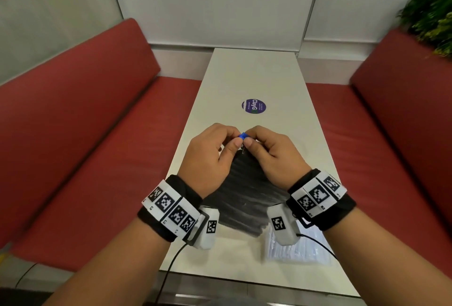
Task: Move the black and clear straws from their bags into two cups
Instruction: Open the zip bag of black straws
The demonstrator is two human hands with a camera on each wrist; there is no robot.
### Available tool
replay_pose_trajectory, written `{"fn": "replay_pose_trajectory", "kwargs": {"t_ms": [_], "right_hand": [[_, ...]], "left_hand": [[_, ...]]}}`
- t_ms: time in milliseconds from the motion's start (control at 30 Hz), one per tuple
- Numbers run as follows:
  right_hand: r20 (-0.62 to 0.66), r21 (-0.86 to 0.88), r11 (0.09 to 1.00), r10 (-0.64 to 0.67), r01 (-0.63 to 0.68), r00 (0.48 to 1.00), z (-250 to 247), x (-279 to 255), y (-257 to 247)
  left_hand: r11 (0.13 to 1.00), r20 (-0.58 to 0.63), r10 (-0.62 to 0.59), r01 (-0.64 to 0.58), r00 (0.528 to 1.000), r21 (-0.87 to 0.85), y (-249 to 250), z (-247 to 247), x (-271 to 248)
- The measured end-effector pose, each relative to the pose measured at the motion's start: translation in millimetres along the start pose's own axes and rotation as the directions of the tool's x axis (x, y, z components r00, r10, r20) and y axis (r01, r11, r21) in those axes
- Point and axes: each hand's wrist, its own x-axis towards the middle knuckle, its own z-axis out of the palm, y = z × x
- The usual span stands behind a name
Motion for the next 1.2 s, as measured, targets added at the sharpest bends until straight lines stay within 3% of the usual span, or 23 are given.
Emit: {"fn": "replay_pose_trajectory", "kwargs": {"t_ms": [167, 267, 367, 533, 600, 667, 700, 733, 800, 900, 933, 1000, 1067, 1133, 1200], "right_hand": [[-0.082, -0.108, 0.993, -0.055, 0.046, 0.995, 4.4, 1.1, 5.9], [-0.112, -0.104, 0.994, -0.038, 0.026, 0.993, 7.1, 0.3, 9.7], [-0.259, -0.006, 0.999, 0.041, -0.044, 0.965, -10.3, 8.2, 18.3], [-0.301, 0.053, 0.998, 0.059, -0.045, 0.952, -38.8, 18.1, 28.7], [-0.289, 0.083, 0.996, 0.054, -0.031, 0.956, -34.5, 18.0, 29.3], [-0.303, 0.172, 0.984, 0.094, -0.043, 0.948, -30.4, 20.6, 30.9], [-0.306, 0.248, 0.968, 0.128, -0.051, 0.943, -29.4, 22.8, 31.9], [-0.294, 0.338, 0.939, 0.166, -0.06, 0.941, -27.8, 24.8, 32.7], [-0.218, 0.536, 0.838, 0.256, -0.104, 0.942, -21.6, 26.5, 30.4], [-0.035, 0.751, 0.628, 0.345, -0.203, 0.938, -3.2, 21.8, 20.9], [-0.009, 0.765, 0.609, 0.333, -0.208, 0.943, 2.8, 18.8, 19.9], [0.002, 0.675, 0.71, 0.271, -0.201, 0.963, 10.2, 12.3, 25.3], [0.113, 0.493, 0.836, 0.211, -0.239, 0.971, 8.7, 5.3, 32.3], [0.285, 0.334, 0.894, 0.207, -0.299, 0.936, 6.7, -0.6, 39.6], [0.336, 0.274, 0.895, 0.253, -0.351, 0.907, 7.3, -4.8, 46.5]], "left_hand": [[0.999, -0.046, -0.028, 0.029, 0.999, 0.03, -0.3, 7.8, -2.3], [0.998, 0.001, -0.035, 0.035, 0.999, 0.058, -6.4, 7.0, -7.7], [0.988, 0.063, -0.047, 0.037, 0.997, 0.15, -25.9, -4.3, -24.7], [0.947, 0.105, -0.213, 0.179, 0.971, 0.268, -69.3, -37.7, -58.6], [0.929, 0.033, -0.331, 0.319, 0.943, 0.188, -72.3, -36.8, -62.6], [0.837, -0.017, -0.536, 0.529, 0.844, -0.143, -70.1, -26.9, -64.5], [0.752, 0.028, -0.599, 0.574, 0.8, -0.323, -70.0, -20.4, -65.6], [0.675, 0.097, -0.62, 0.592, 0.779, -0.439, -69.8, -12.5, -67.2], [0.642, 0.2, -0.583, 0.597, 0.787, -0.481, -61.9, 6.4, -66.8], [0.653, 0.162, -0.573, 0.567, 0.804, -0.502, -39.5, 26.0, -51.1], [0.633, 0.128, -0.588, 0.553, 0.799, -0.542, -31.0, 28.7, -42.9], [0.581, 0.083, -0.621, 0.529, 0.779, -0.619, -25.4, 30.5, -29.2], [0.525, 0.048, -0.64, 0.482, 0.767, -0.701, -26.1, 26.1, -19.4], [0.528, 0.045, -0.605, 0.443, 0.795, -0.725, -25.4, 20.8, -13.1], [0.563, 0.091, -0.551, 0.45, 0.829, -0.693, -26.0, 22.8, -10.2]]}}
